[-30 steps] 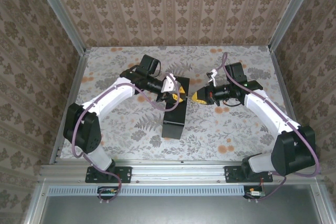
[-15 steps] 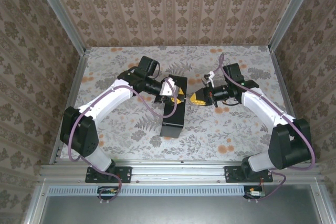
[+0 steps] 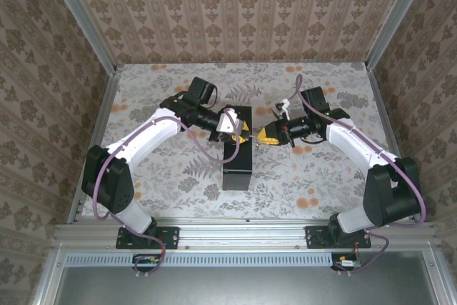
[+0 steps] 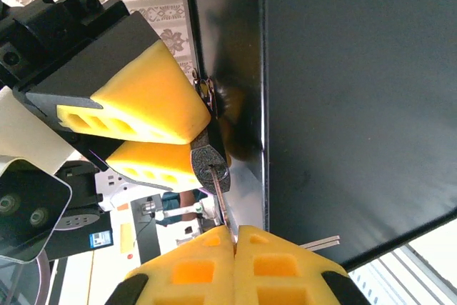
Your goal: Unlock the padlock with the key
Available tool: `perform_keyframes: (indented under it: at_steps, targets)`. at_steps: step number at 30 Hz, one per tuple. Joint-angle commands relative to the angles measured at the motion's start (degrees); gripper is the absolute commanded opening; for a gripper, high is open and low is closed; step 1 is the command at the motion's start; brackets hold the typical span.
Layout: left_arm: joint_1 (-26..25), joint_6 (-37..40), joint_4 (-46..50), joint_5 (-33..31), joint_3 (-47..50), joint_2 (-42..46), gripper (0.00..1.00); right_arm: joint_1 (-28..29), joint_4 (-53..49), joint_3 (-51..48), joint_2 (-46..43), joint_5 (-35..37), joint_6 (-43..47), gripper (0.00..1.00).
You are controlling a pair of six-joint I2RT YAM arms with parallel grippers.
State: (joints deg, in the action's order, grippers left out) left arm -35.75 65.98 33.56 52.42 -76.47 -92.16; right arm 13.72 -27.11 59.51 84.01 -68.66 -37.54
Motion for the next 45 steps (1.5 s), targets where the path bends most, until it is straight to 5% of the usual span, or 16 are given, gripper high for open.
perform_keyframes:
  at_steps: [1, 7, 15, 27, 45]
  targets:
    - [-2.55, 3.51, -1.13, 2.53, -1.40, 2.84, 0.23, 0.33, 0.61, 2.37, 1.00, -1.88, 0.63, 0.00]
    - [-3.77, 5.04, -1.51, -3.88, -0.92, 2.48, 0.23, -0.70, 1.00, 3.51, 0.93, -4.95, 1.27, 0.00]
    - [-3.39, 4.26, -4.79, -4.79, 0.52, 2.77, 0.22, -0.47, 2.72, 1.99, 3.86, -4.51, 0.47, 0.00]
    - [0.36, 0.40, -12.29, 2.86, 4.08, 4.57, 0.22, -0.68, 7.45, -1.30, 2.48, -5.51, -3.46, 0.00]
    - [2.08, 1.13, -11.55, 3.83, 3.79, 3.35, 0.21, -3.12, 2.93, -2.26, -0.43, -5.78, 0.01, 0.00]
